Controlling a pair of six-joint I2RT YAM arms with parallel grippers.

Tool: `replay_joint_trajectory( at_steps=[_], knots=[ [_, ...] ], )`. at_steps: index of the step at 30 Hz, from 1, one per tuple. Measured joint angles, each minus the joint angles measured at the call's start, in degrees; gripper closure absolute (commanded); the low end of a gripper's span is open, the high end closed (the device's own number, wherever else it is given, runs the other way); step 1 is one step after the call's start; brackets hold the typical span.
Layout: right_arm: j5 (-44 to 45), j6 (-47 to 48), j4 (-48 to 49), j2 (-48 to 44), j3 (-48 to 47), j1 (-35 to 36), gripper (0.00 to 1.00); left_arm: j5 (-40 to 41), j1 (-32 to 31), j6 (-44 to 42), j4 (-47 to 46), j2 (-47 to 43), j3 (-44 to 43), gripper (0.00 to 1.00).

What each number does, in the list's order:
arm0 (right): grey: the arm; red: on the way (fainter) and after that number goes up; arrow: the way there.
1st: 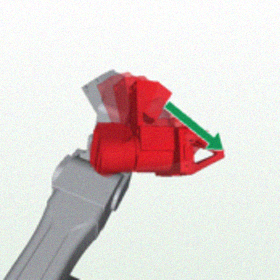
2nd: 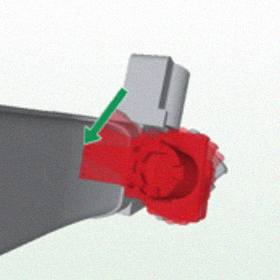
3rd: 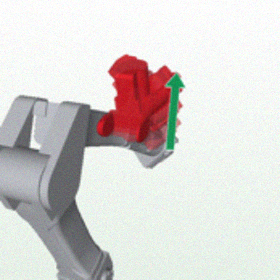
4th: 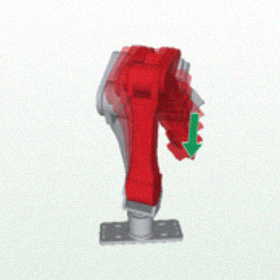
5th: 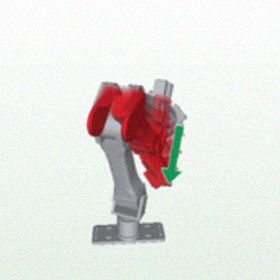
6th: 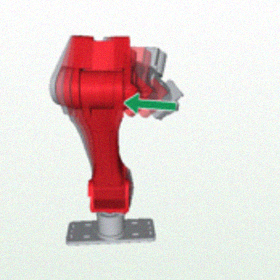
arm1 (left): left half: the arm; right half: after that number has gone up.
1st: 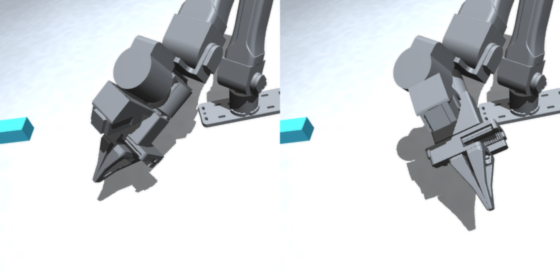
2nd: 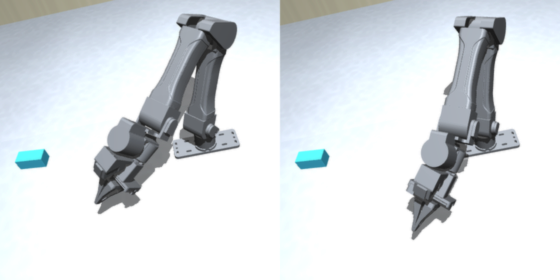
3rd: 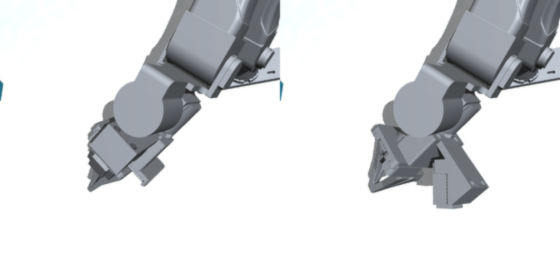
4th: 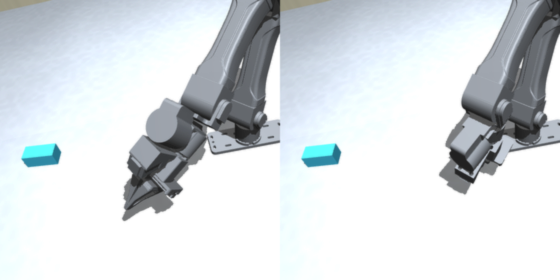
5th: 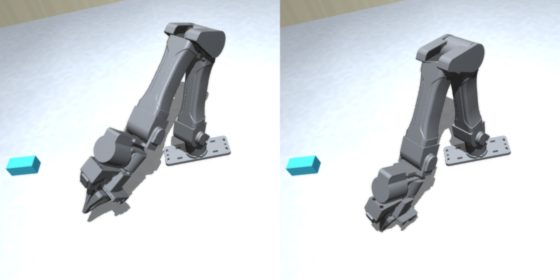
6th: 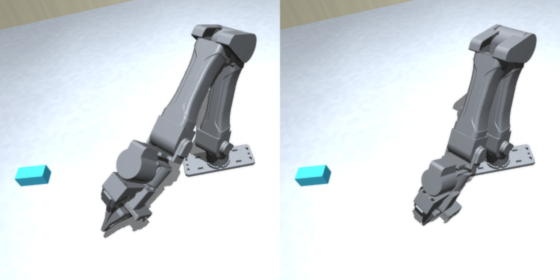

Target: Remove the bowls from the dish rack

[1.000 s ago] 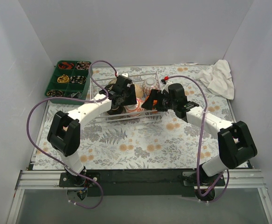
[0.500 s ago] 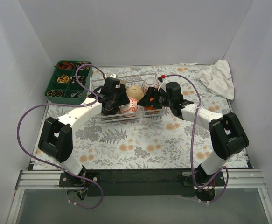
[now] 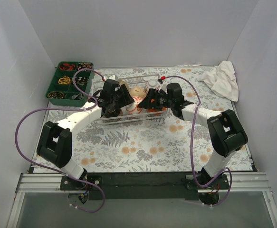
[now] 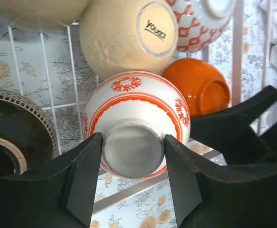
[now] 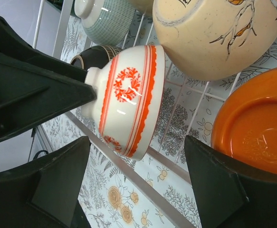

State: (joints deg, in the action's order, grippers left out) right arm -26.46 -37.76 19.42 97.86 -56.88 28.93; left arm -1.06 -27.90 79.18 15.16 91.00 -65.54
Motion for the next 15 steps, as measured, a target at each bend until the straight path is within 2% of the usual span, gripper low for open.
replay_joint_trajectory(
  at_steps=[6,10,15],
  knots=[
    [-2.4,-0.7,0.6,2.1,-1.3,0.0,0.17,-1.6,0.0,2.5,-3.5,-2.4,1.7,0.91],
    [-4.5,-1.1,2.4,2.6,-1.5,0.0,0.25,-3.0,0.2,4.4,-6.0,-2.6,3.3,0.91],
    [-7.6,-1.6,6.4,2.9,-1.5,0.0,0.41,-4.7,0.4,6.3,-7.9,-2.6,5.2,0.91]
  ],
)
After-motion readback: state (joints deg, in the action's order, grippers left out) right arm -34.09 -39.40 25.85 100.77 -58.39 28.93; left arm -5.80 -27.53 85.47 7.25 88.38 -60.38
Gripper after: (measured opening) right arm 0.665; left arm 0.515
